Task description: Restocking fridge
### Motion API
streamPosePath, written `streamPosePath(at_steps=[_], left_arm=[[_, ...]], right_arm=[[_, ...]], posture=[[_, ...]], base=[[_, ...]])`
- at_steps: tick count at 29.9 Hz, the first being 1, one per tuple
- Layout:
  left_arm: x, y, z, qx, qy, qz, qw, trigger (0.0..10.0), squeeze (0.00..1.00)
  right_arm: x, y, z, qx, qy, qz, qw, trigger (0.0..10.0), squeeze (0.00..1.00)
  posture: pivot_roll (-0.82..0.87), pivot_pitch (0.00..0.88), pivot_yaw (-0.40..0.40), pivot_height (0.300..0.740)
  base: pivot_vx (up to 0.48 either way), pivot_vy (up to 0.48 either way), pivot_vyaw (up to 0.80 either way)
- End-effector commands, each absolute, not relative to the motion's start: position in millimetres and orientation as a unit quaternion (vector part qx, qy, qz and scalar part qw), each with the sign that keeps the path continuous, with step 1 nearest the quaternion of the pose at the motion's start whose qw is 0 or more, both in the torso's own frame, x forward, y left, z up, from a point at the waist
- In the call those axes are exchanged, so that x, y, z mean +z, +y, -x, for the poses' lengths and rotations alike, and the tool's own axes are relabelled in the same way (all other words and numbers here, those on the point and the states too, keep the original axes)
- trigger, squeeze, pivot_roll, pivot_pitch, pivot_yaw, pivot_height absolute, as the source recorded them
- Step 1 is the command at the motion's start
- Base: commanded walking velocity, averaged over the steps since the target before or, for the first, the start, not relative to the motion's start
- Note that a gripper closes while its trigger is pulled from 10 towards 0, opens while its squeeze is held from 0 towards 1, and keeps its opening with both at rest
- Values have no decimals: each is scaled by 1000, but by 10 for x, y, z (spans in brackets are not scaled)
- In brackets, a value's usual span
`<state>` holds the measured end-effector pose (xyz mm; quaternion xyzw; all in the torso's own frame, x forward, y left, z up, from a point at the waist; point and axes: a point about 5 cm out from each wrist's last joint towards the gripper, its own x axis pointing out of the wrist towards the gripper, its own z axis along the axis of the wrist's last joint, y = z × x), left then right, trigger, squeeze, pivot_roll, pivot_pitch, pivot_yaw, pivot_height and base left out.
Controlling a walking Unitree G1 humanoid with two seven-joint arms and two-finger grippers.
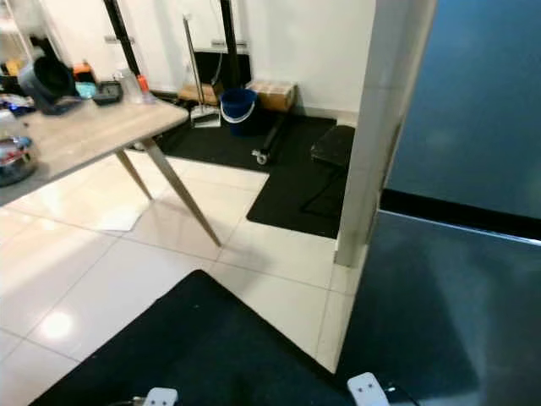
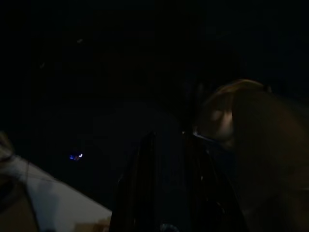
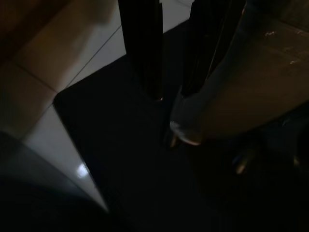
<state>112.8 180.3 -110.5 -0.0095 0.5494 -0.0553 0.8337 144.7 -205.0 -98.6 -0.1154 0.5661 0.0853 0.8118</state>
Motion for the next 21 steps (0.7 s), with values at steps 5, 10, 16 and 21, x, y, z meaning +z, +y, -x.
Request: streamPosePath(at_steps=[5,10,16,21], left_arm=[[-1111,1766,-1129,-60,555,11,830,10000,0],[-1100,1756,-1172,-60,552,12,831,10000,0],[-1089,1737,-1220,-58,550,15,833,10000,0],[-1081,1730,-1251,-53,547,21,835,10000,0]], right_arm=[[-990,-2077,-1423,81,571,110,810,10000,0],[-990,-2080,-1421,81,571,109,810,10000,0],[-989,-2081,-1422,81,571,107,810,10000,0],[-990,-2081,-1420,81,571,107,810,10000,0]], posture=[[1,0,5,740],[1,0,5,740],[-1,0,5,740],[-1,0,5,740]], base=[[0,0,758],[0,0,756],[0,0,756],[0,0,758]])
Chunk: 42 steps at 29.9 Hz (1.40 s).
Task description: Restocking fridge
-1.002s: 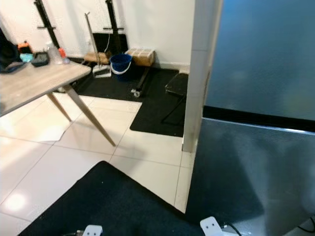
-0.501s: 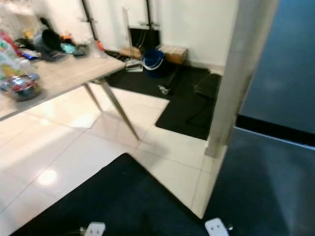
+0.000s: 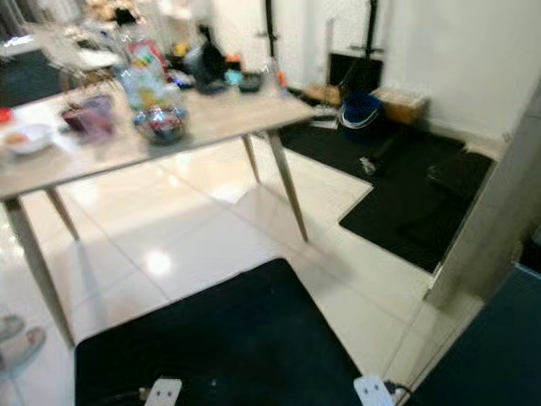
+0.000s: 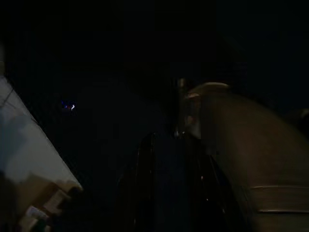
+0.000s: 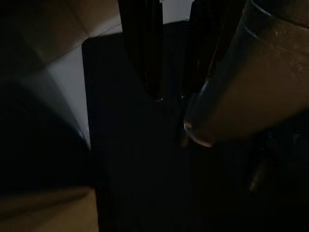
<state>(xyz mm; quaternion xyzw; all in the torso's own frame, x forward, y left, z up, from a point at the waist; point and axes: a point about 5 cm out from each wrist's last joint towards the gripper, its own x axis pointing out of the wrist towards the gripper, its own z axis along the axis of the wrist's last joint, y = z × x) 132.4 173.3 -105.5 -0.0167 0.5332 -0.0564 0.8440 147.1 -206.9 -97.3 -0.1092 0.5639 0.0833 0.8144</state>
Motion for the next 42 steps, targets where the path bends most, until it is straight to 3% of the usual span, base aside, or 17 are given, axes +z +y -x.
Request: streamPosePath(at_steps=[1,10,13,20,27,42], left_arm=[[-1080,1730,-1258,-51,546,22,836,10000,0],[-1087,1744,-1235,-44,550,23,834,10000,0],[-1126,1891,-1030,-29,567,14,823,10000,0],[-1122,2073,-939,-19,579,-1,815,10000,0],[-1123,1968,-1020,-26,577,-5,816,10000,0],[-1110,1824,-1141,-44,570,-7,821,10000,0]], right_arm=[[-990,-2080,-1421,81,571,108,810,10000,0],[-993,-2106,-1408,69,571,121,809,10000,0],[-997,-2119,-1388,68,574,124,807,10000,0],[-1004,-2125,-1367,67,576,127,805,10000,0],[-1007,-2128,-1357,64,579,128,803,10000,0],[-1015,-2140,-1330,53,585,122,800,10000,0]], posture=[[-1,0,4,740],[-1,0,4,740],[-4,0,7,740],[-4,0,7,740],[0,0,4,740],[-1,0,4,740]], base=[[0,0,756],[0,0,83],[0,0,0],[0,0,0],[0,0,0],[256,0,0]])
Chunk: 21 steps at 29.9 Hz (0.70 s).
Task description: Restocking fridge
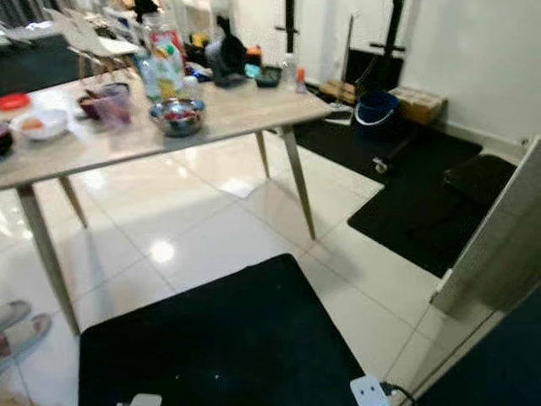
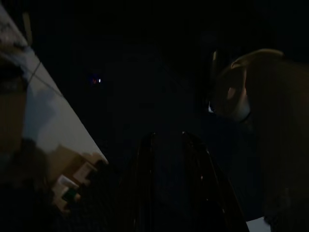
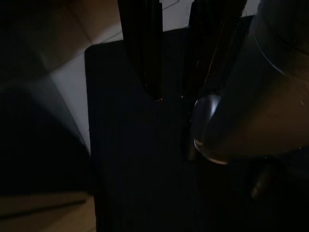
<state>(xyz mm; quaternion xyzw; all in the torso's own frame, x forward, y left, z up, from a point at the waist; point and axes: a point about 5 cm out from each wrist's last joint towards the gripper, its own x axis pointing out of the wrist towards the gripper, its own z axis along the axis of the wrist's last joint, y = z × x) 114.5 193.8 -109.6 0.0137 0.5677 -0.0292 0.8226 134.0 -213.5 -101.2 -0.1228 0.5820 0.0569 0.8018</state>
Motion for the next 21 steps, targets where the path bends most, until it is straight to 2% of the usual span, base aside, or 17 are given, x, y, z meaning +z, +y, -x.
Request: streamPosePath(at_steps=[1,9,20,21], left_arm=[[-1110,1827,-1140,-44,570,-7,820,10000,0],[-1112,1832,-1131,-45,571,-9,820,10000,0],[-1113,1825,-1132,-45,571,-10,820,10000,0],[-1113,1827,-1130,-45,571,-10,820,10000,0]], right_arm=[[-1016,-2141,-1327,52,585,122,800,10000,0],[-1019,-2149,-1316,46,588,120,799,10000,0],[-1024,-2147,-1303,42,591,118,797,10000,0],[-1023,-2147,-1304,42,590,119,798,10000,0]], posture=[[-1,0,4,740],[-1,0,3,740],[0,0,7,740],[0,0,7,740]], base=[[289,0,0],[301,0,0],[310,0,-775],[311,0,0]])
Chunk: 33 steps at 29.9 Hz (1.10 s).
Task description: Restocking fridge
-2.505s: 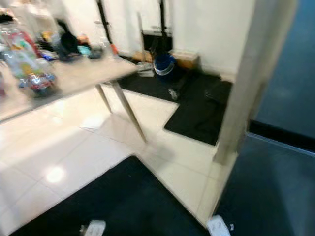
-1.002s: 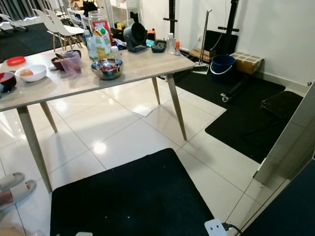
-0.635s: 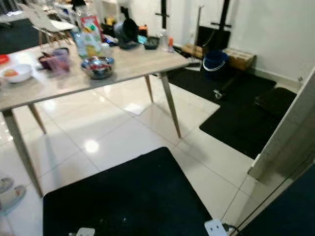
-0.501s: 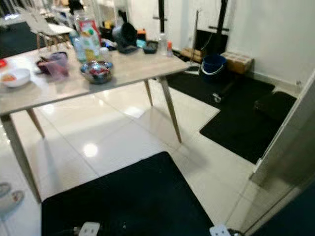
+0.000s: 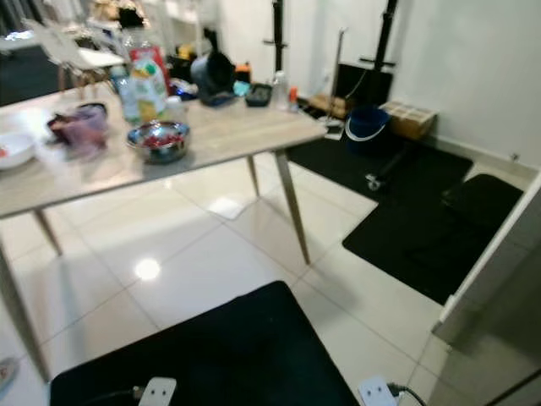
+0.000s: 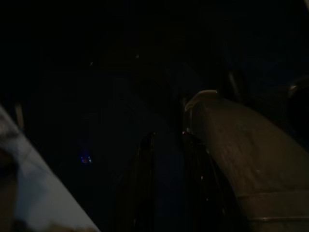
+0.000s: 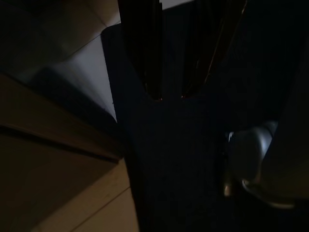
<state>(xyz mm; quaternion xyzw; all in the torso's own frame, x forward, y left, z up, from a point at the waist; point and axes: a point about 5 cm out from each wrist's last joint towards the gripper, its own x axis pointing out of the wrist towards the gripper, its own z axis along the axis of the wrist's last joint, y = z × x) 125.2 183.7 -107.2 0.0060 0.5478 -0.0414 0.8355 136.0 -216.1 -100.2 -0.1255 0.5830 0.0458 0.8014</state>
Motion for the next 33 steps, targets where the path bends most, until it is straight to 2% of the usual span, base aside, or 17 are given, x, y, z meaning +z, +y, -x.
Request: streamPosePath(at_steps=[1,9,14,20,27,33], left_arm=[[-1113,1829,-1130,-45,571,-10,820,10000,0],[-1112,1880,-1110,-38,572,-11,820,10000,0],[-1104,2036,-1056,-11,573,-9,819,10000,0],[-1108,2100,-997,-8,580,-14,815,10000,0],[-1080,2148,-1064,-2,568,-5,823,10000,0],[-1067,2097,-1144,-9,559,-2,829,10000,0]], right_arm=[[-1023,-2147,-1305,43,589,119,798,10000,0],[-1030,-2129,-1295,45,590,120,797,10000,0],[-1041,-2113,-1268,50,593,122,794,10000,0],[-1041,-2111,-1271,45,593,117,795,10000,0],[-1049,-2125,-1234,51,601,124,788,10000,0],[-1022,-2159,-1304,39,593,122,795,10000,0]], posture=[[0,0,7,740],[5,0,10,740],[31,0,16,740],[24,0,23,740],[33,0,4,740],[34,0,9,740]], base=[[307,0,0],[311,0,0],[309,0,0],[310,0,0],[312,0,-781],[315,0,-518]])
